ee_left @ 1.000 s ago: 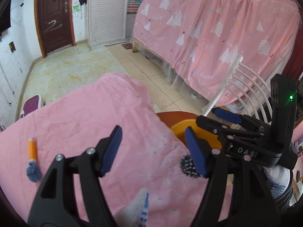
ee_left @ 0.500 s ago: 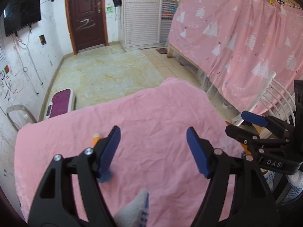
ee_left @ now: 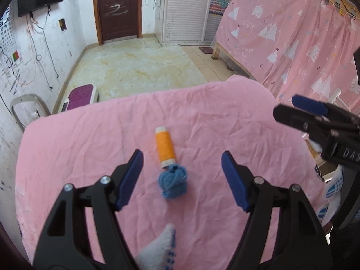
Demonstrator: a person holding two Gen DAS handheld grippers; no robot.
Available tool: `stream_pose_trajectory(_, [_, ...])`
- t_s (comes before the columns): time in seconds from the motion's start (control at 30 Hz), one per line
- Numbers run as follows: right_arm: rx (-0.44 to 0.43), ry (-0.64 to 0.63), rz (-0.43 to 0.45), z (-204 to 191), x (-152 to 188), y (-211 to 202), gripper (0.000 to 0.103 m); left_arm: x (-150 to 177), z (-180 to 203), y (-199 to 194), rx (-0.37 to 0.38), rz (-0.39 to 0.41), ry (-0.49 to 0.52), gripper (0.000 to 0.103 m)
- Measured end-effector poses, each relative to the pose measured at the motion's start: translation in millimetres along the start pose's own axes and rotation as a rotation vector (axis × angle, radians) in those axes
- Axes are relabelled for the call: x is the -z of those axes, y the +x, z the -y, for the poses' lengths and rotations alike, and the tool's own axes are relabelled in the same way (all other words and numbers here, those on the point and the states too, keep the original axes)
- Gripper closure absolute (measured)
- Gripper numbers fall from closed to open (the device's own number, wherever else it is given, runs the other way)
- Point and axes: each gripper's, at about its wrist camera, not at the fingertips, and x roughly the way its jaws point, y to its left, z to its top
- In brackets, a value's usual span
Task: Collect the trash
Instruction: 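Grasp the blue knit ball with the left gripper while the right gripper grasps the orange spool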
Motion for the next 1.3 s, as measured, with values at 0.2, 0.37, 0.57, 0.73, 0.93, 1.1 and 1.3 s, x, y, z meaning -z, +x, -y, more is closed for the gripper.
stream_pose_trajectory(0.2, [-0.02, -0.037, -0.028, -26.6, -14.0, 21.1, 0.03, 9.6, -8.6, 11.2, 0.034, -0.038, -0.014, 0.041])
stream_pose_trajectory(0.37, [-0.043, -0.047, -0.061, -43.4, -18.6, 40.6, 0.03, 16.6, -11.9, 23.9, 0.06, -0.086, -0.024, 0.053])
stream_pose_trajectory(0.57, [-0.08, -0.041, -0.111, -55.1, -19.5, 65.1, 0.03, 22.5, -14.3, 27.7, 0.087, -0.107, -0.037, 0.077])
stream_pose_trajectory(0.73, [-0.099, -0.045, -0.151, -67.3, -17.9, 83.8, 0.03, 28.8, -25.0, 13.6, 0.115, -0.086, -0.068, 0.077])
stream_pose_trajectory(0.93, [-0.112, -0.071, -0.194, -86.6, -13.9, 103.4, 0.03, 41.6, -42.1, -3.5, 0.107, -0.056, -0.114, 0.077])
stream_pose_trajectory(1.1, [-0.1, -0.101, -0.228, -102.2, -7.4, 119.2, 0.031, 50.4, -54.0, -11.7, 0.092, -0.032, -0.146, 0.077])
stream_pose_trajectory(1.3, [-0.052, -0.135, -0.238, -113.4, -1.5, 125.9, 0.064, 52.5, -53.8, -14.9, 0.088, -0.025, -0.156, 0.077])
